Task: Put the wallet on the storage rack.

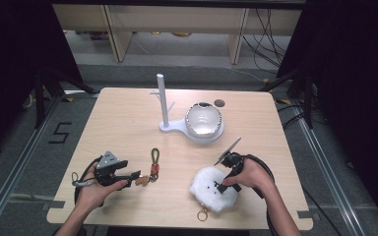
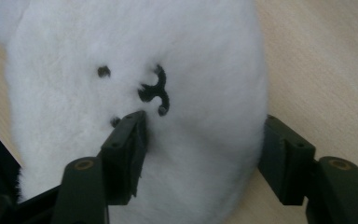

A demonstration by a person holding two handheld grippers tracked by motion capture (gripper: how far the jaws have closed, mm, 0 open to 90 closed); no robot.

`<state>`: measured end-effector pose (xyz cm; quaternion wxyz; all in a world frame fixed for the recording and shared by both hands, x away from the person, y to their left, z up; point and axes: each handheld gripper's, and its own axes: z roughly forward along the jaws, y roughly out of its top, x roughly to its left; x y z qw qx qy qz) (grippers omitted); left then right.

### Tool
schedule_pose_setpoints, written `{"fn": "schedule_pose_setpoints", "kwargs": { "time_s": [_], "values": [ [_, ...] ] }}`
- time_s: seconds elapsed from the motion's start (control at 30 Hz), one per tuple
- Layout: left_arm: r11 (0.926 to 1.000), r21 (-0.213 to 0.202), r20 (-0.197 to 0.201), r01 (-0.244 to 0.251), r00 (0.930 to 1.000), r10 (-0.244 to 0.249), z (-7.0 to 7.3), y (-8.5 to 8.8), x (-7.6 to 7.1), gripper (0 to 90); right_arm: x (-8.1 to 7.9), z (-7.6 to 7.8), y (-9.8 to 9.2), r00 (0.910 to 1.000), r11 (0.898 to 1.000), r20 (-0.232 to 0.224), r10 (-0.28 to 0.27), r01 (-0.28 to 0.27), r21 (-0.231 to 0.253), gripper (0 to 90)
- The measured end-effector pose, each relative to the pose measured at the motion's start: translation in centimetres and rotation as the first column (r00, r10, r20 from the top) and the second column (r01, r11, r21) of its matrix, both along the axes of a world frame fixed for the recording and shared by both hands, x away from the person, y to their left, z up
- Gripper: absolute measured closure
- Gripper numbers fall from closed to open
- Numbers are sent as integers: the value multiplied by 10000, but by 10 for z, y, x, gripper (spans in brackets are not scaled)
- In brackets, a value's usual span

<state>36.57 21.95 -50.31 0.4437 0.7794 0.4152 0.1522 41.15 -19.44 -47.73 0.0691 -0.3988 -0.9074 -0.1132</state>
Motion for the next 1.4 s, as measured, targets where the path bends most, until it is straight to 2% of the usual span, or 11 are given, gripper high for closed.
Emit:
{"fn": "schedule_pose_setpoints", "kwargs": {
  "time_s": [0.2, 0.37, 0.43, 0.67, 0.87, 0.97, 1.0, 1.17, 1.3, 1.37, 1.4],
  "values": [
    [10000, -1, -33, -25, 10000, 25, -2, 0, -1, 308, 0, 1, 5, 9995, 9986, 160, 282, -275, -455, 599],
    [9998, -41, -42, -187, 9998, 187, -3, 1, -1, 308, -8, 6, 0, 9979, 9991, 532, -381, 371, 186, 764],
    [9998, -64, -54, -166, 9998, 166, -3, 2, -1, 308, -13, 11, -3, 9958, 9964, 712, -577, 530, 658, 779],
    [9995, -171, 42, -248, 9997, 249, -2, 5, -2, 308, -27, 31, -8, 9800, 9911, 1764, -915, 724, 1118, 792],
    [9980, -393, 168, -503, 9986, 510, -2, 8, -1, 310, -34, 51, -13, 9488, 9804, 2847, -1368, 885, 1761, 795],
    [9978, -292, 196, -590, 9980, 596, -2, 8, -2, 311, -35, 56, -13, 9412, 9776, 3036, -1482, 931, 1887, 795],
    [9974, -364, 223, -625, 9977, 634, -2, 9, -2, 311, -35, 63, -14, 9269, 9759, 3405, -1577, 935, 1972, 796],
    [9965, -459, 353, -701, 9968, 718, -2, 9, -2, 311, -34, 76, -15, 8895, 9685, 4172, -1861, 945, 2305, 796],
    [9960, -528, 384, -714, 9966, 735, -3, 10, -1, 312, -32, 86, -17, 8768, 9659, 4398, -1945, 931, 2414, 797],
    [9952, -563, 442, -802, 9956, 827, -3, 10, -1, 312, -32, 86, -16, 8606, 9585, 4571, -2246, 1106, 2629, 797],
    [9952, -563, 442, -802, 9956, 827, -3, 10, -1, 311, -32, 86, -16, 8606, 9585, 4571, -2246, 1106, 2629, 797]
  ]
}}
